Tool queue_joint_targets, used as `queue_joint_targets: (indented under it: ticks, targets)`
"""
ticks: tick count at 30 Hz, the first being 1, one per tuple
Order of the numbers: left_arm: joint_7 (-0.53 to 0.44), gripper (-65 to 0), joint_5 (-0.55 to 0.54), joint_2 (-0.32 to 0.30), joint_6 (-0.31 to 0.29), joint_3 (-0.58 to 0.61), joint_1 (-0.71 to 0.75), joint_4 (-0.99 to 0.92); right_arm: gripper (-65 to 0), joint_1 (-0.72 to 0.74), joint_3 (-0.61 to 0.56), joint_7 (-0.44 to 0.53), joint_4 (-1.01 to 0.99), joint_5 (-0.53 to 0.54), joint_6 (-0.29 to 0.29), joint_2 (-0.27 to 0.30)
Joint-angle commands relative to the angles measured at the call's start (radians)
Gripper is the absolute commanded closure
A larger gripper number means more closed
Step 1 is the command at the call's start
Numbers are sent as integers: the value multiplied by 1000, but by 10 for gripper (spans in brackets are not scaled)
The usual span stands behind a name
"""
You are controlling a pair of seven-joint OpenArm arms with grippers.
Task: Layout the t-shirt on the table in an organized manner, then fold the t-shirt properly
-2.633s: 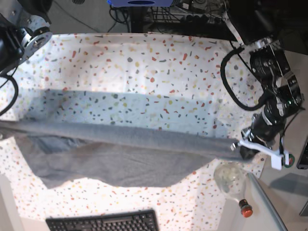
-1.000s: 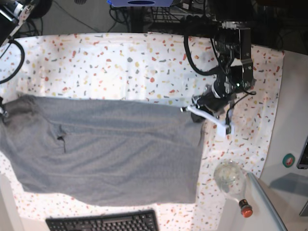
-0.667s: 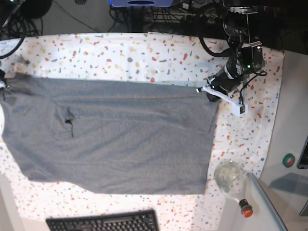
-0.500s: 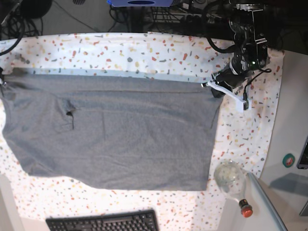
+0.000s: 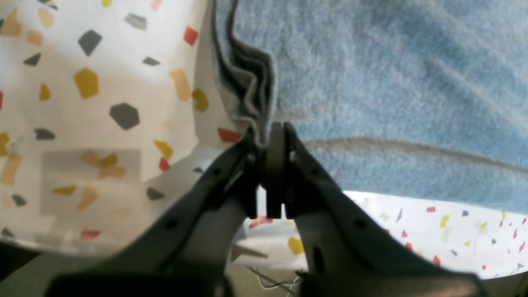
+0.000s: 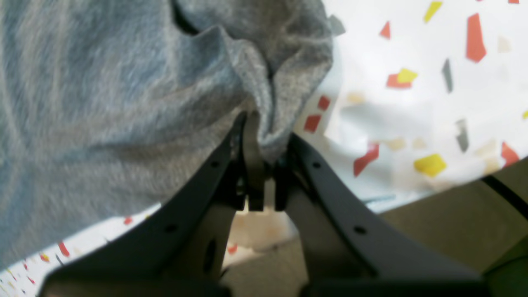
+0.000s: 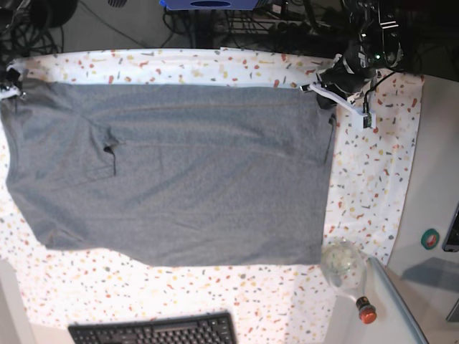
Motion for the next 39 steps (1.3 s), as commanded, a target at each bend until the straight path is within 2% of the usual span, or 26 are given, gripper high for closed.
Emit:
queue_joint_targets:
  ticks: [1,4,9,13,29,33,34,39]
  targets:
    - [-13,0,0,-6,2,-5,13,22,0,-5,6,12,28,5,2,22]
    - [-13,0,0,-6,4,-7,28,19,0,-17,7,12,47,5,2,22]
    - [-13,0,-4,-2,2,-93,54,20,0,-17,13,-34,47,5,2,28]
    - [-10,0,-4,-3,2,-116,65,22,0,-17,9,-51,47,0,2,29]
    - [-10,0,-4,1,5,-116,97,28,0,-18,17,-86,47,0,-6,22]
    - [-10,0,-4,1,5,-116,97,28,0,-17,89,-120,73,0,-6,-1]
    - [-10,-5,-4,1,5,-117,97,28,-39,-17,104,-122,97,0,-6,-12]
    - [-10,-329,-6,3,5,-153,97,29,-342,-38,139,-123,228,-2,-6,-38]
